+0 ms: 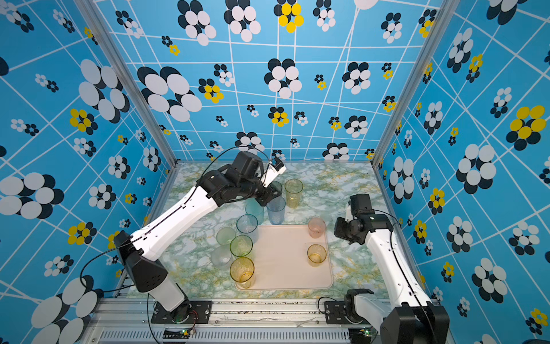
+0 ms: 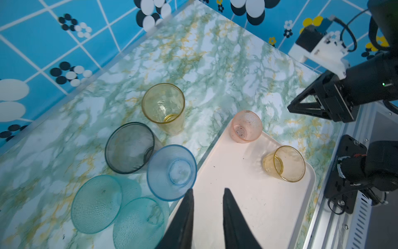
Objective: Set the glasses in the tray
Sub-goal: 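Lower the amber cup onto the tray beside the pink cup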
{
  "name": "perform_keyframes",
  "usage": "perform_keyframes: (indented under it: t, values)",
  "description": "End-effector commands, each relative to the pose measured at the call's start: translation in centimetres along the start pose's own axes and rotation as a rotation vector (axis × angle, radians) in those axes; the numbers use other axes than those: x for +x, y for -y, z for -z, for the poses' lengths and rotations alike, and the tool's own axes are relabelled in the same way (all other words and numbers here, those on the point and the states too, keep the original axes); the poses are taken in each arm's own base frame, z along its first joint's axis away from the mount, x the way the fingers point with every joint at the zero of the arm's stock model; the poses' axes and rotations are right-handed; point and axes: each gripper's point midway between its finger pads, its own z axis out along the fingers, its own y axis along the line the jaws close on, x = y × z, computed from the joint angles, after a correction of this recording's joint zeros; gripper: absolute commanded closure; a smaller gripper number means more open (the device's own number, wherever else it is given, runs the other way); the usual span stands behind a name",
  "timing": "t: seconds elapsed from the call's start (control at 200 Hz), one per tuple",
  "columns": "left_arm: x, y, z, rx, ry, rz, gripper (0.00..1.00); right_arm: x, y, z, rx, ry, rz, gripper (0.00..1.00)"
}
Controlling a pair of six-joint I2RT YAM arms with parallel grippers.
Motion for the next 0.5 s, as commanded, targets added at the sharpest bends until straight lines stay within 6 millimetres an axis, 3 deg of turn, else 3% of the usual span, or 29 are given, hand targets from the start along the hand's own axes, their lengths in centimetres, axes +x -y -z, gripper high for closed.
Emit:
perform_keyframes:
  t: [0.0, 0.245, 0.495]
  values:
    - [1.5, -2.9, 0.8, -0.066, 0.018, 0.094, 0.74, 2.8, -1.0, -0.8, -0.019, -0.116, 0.050, 0.81]
    - [3.9, -7.6, 5.5, -0.192, 0.083, 0.200, 0.72, 5.3, -2.3, -1.0, -0.027, -0.181, 0.102, 0.80]
    - [5.3, -9.2, 7.3, -0.239, 0.101, 0.238, 0.72, 6.2, -2.3, -1.4, -0.001, -0.233, 0.123, 0.81]
